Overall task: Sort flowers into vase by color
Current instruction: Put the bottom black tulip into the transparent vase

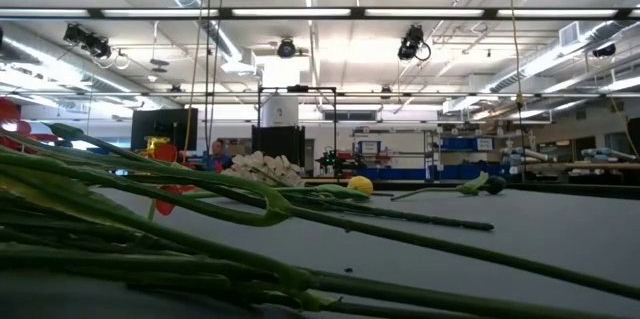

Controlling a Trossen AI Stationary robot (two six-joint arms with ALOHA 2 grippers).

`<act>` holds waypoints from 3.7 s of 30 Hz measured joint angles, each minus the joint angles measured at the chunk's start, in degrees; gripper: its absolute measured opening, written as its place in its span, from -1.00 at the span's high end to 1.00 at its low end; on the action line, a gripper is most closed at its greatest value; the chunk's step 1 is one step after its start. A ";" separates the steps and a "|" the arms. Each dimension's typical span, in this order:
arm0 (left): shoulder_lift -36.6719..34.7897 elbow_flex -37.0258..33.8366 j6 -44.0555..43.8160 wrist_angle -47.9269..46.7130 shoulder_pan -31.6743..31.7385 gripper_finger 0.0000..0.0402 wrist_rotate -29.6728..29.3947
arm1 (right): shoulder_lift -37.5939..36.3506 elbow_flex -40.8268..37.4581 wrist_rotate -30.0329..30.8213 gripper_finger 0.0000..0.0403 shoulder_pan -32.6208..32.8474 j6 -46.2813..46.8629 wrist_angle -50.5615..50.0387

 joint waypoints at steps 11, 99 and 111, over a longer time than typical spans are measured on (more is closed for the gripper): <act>0.00 0.00 0.11 0.02 -2.53 1.00 -0.14 | 0.00 0.00 0.00 0.16 -0.01 0.02 0.04; 0.00 -11.23 -6.66 2.89 -10.25 0.88 -8.05 | -0.02 0.00 -7.13 0.16 -4.16 0.11 -0.11; -0.11 -11.23 -8.94 4.18 -10.25 0.86 -8.46 | -0.02 0.00 -7.13 0.16 -4.14 0.07 -0.11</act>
